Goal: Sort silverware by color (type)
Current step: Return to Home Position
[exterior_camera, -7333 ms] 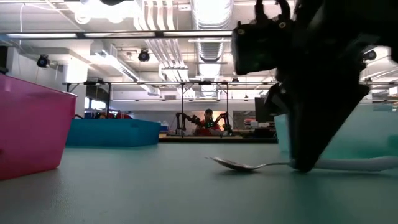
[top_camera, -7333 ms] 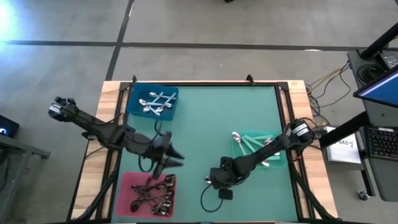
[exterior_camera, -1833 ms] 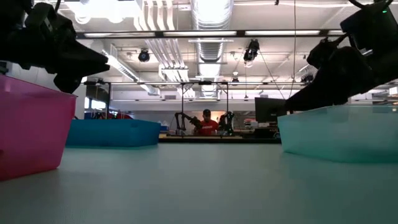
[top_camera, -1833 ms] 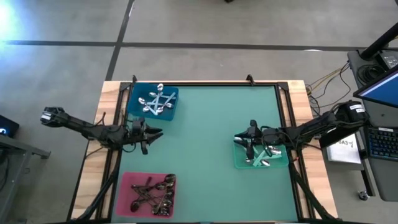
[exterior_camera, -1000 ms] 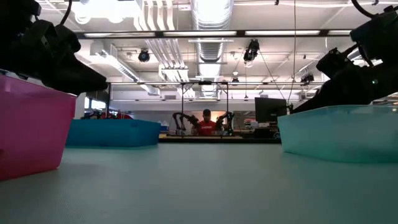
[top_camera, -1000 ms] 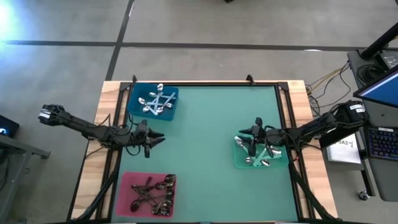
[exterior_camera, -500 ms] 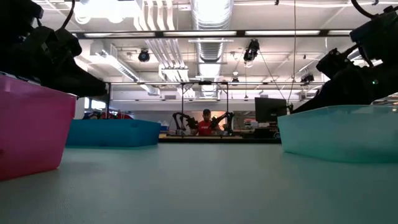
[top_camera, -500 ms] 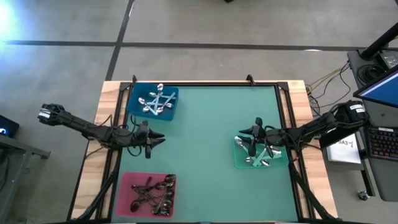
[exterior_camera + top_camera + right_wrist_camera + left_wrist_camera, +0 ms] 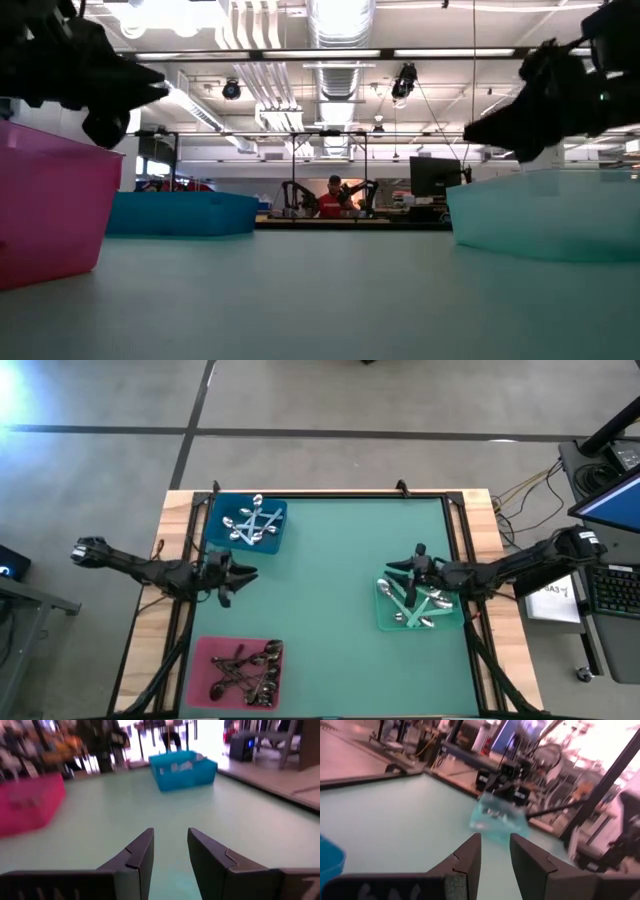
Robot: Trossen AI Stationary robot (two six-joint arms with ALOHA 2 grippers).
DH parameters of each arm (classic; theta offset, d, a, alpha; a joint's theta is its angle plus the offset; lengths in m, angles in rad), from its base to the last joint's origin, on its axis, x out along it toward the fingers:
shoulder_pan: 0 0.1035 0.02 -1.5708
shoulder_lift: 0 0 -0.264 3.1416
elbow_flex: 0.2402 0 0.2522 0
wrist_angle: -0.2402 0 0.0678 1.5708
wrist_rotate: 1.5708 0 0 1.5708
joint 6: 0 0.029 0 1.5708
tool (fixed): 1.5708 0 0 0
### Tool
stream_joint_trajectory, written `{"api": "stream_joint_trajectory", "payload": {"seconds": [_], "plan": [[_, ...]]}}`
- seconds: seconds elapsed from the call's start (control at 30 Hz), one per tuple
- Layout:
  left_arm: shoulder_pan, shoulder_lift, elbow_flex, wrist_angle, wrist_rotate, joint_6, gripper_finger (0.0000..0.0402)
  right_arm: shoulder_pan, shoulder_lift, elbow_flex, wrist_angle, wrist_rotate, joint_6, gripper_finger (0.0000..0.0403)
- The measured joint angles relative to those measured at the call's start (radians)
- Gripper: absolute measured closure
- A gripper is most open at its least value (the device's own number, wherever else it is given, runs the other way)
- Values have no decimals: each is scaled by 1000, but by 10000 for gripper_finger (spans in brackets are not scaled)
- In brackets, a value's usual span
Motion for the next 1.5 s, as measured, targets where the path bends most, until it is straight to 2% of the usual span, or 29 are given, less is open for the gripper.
{"api": "stream_joint_trajectory", "payload": {"seconds": [0.4, 0.7, 0.9, 1.17, 1.5], "plan": [[0, -175, 0, 1, 0, 1, 315, 0, -424, 0, 0, 0, 0, 294], [0, -283, -4, 1, 0, 1, 315, 0, -623, 0, -6, 0, 0, 294], [0, -279, -8, -2, 0, 1, 315, 0, -757, 0, -45, 1, -1, 294], [0, -263, -10, -7, 0, 1, 315, 0, -851, -1, -50, 1, -2, 294], [0, -243, -7, -7, 0, 1, 315, 0, -823, -1, -49, 1, -1, 294]]}}
